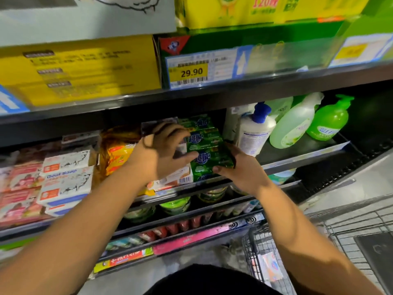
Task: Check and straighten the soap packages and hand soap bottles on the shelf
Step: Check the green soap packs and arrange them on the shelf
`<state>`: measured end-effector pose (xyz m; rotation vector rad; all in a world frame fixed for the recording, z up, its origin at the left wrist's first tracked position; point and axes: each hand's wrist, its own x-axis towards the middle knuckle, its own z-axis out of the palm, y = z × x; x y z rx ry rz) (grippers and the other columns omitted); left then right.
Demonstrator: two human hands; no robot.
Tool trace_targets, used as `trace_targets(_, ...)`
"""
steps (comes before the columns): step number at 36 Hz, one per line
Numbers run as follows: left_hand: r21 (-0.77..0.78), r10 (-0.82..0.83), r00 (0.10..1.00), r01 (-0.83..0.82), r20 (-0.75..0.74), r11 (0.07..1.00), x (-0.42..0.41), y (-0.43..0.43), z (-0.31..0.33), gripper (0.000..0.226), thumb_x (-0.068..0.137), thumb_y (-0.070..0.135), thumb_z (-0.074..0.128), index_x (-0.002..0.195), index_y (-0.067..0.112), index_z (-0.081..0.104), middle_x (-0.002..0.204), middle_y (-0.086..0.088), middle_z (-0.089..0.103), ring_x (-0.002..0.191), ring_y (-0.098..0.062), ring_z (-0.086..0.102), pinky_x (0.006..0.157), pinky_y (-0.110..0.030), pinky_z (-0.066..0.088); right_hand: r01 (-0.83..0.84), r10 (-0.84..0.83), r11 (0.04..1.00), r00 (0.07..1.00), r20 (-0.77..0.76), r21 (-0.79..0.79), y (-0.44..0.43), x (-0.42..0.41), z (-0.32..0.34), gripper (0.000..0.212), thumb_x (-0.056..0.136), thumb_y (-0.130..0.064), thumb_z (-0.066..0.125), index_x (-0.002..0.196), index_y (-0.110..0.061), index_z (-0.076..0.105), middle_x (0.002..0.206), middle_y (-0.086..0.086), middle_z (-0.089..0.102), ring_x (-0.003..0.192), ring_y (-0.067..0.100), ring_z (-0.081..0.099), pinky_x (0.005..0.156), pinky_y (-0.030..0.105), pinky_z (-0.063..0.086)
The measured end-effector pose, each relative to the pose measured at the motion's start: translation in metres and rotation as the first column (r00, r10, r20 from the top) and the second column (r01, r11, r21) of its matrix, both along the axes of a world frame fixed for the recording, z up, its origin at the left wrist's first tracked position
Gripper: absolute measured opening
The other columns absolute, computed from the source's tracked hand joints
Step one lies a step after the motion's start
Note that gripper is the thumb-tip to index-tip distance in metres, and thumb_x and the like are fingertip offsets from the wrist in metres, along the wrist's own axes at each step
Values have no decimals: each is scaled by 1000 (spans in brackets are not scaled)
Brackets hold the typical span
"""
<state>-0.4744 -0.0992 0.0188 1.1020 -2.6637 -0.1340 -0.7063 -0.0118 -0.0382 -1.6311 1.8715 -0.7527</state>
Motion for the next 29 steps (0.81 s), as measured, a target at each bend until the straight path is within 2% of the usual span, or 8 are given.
trace_targets(2,-70,-12,1000,12,9,997,10,4,0,75,84,75,34,120,17,64,127,-2,60,116,-27,54,90,-41,52,2,-2,1000,1000,6,6,-1,-1,-1,77,85,-41,75,151,-26,38,136,-4,61,122,15,58,87,17,39)
trace_targets(4,-112,-32,998,38,51,993,20,10,0,79,83,79,37,118,14,65,125,-3,61,108,-30,60,85,-42,54,2,-2,1000,1000,6,22,-1,-2,0,76,86,-41,75,151,-28,38,135,-4,61,118,12,58,83,13,38)
trace_targets(7,-120,-29,996,40,89,992,32,20,-3,83,78,83,40,117,15,68,121,-1,65,108,-29,62,88,-43,53,-10,10,1000,1000,-5,28,-2,-3,2,75,87,-38,75,151,-27,38,128,-3,63,97,6,55,66,2,35)
trace_targets(12,-130,-31,996,20,-89,991,40,34,-24,59,87,62,53,119,16,71,118,-1,67,109,-26,59,96,-41,49,-21,22,999,1000,-13,39,-3,-5,2,76,86,-38,75,151,-24,39,129,-1,63,93,7,55,65,5,36)
trace_targets(15,-140,-108,980,84,-168,987,35,34,-28,44,90,49,58,114,15,73,114,-3,71,108,-25,62,94,-39,47,-7,7,999,1000,-7,47,-3,-4,4,74,85,-38,77,149,-25,42,116,-6,64,86,4,57,63,0,37)
trace_targets(21,-123,-140,986,128,-95,984,32,31,-33,54,84,56,56,113,15,73,111,-3,72,107,-24,63,92,-35,50,25,-25,998,1000,16,50,-2,-2,2,74,84,-39,77,148,-29,42,109,-9,67,92,8,60,65,-1,39)
trace_targets(25,-199,-203,959,163,-196,966,35,33,-40,40,84,42,65,109,12,75,107,-2,73,106,-24,65,91,-35,51,27,-29,999,999,24,46,-1,0,3,77,84,-41,76,150,-29,39,116,-10,67,91,6,61,63,1,39)
trace_targets(29,-308,-373,892,291,-255,906,38,34,-47,25,83,26,79,102,10,77,107,-3,72,102,-27,66,87,-41,54,40,-40,998,999,16,42,1,2,2,78,85,-43,75,151,-28,37,116,-10,67,99,8,62,70,10,40)
